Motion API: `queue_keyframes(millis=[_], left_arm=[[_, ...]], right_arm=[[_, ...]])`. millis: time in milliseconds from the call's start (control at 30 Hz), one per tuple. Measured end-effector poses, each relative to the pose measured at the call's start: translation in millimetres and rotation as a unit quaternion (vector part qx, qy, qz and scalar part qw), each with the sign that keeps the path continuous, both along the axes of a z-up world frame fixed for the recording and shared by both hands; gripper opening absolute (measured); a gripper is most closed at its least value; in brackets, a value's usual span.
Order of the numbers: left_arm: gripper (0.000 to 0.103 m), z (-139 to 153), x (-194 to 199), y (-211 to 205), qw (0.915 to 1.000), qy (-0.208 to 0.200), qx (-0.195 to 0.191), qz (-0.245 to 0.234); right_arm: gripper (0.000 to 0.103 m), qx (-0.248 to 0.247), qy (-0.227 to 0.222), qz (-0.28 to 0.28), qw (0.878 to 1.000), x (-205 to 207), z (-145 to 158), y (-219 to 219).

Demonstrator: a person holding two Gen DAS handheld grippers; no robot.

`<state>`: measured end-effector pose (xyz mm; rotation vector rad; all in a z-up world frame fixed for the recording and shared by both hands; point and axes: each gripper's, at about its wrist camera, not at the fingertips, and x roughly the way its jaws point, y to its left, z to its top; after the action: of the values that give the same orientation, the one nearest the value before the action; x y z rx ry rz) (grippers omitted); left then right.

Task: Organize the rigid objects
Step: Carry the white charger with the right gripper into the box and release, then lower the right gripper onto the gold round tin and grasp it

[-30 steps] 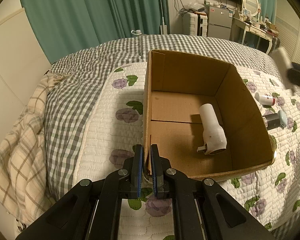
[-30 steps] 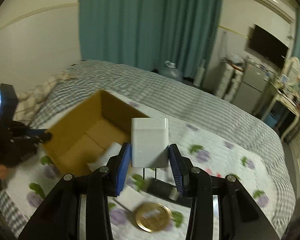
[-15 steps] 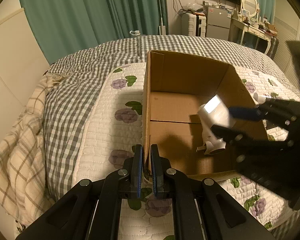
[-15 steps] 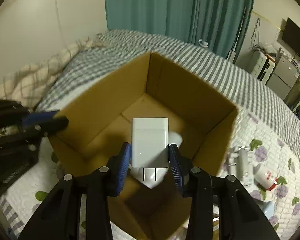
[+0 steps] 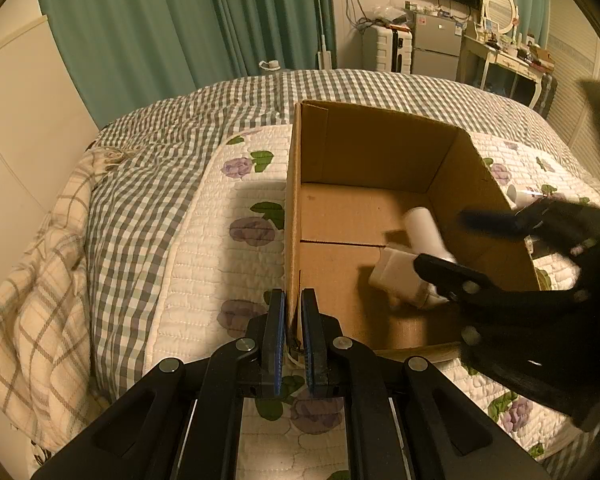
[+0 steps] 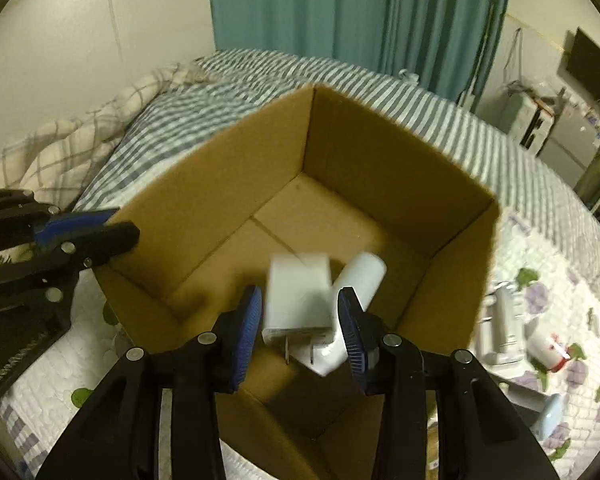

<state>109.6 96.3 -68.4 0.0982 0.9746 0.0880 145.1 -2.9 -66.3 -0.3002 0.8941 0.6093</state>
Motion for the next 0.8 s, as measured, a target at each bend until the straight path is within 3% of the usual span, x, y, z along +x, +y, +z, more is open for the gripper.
queue_keyframes(millis=[33,67,267,500,667,800], left_arm=[[0.008,-0.1,0.0,-0.2,1.0000,0.001,-0.001,-0.001],[0.008,-0.2,-0.2,-0.3,1.0000,0.001,-0.001,-0.001],[0.008,-0.5,0.2,-0.7,1.0000,0.003,0.002,-0.001],[0.008,-0.4,1.3,0.7,1.0000,0.004,0.005,0.001],[0.008,-1.0,1.2,1.9,1.0000,0.005,0.004,0.002],[0.008,-1.3,0.9,2.5,1.0000,0.005,0.004,0.003]], right_arm=[[0.068,0.003,-0.010,-0.003,1.000,-1.6,6.2,-2.3],[0.071,0.010,-0.018,-0.006,1.000,-3.1,14.4,-6.8],[0.073,0.044,-0.049,-0.034,0.997,-4.8,64.3,-50.9],[0.086,0.027,-0.115,-0.113,0.987,-15.6,105.8,-126.0],[0.090,-0.004,-0.137,-0.164,0.977,-26.2,98.1,-167.5],[0.090,-0.026,-0.117,-0.174,0.977,-32.3,62.6,-178.2]])
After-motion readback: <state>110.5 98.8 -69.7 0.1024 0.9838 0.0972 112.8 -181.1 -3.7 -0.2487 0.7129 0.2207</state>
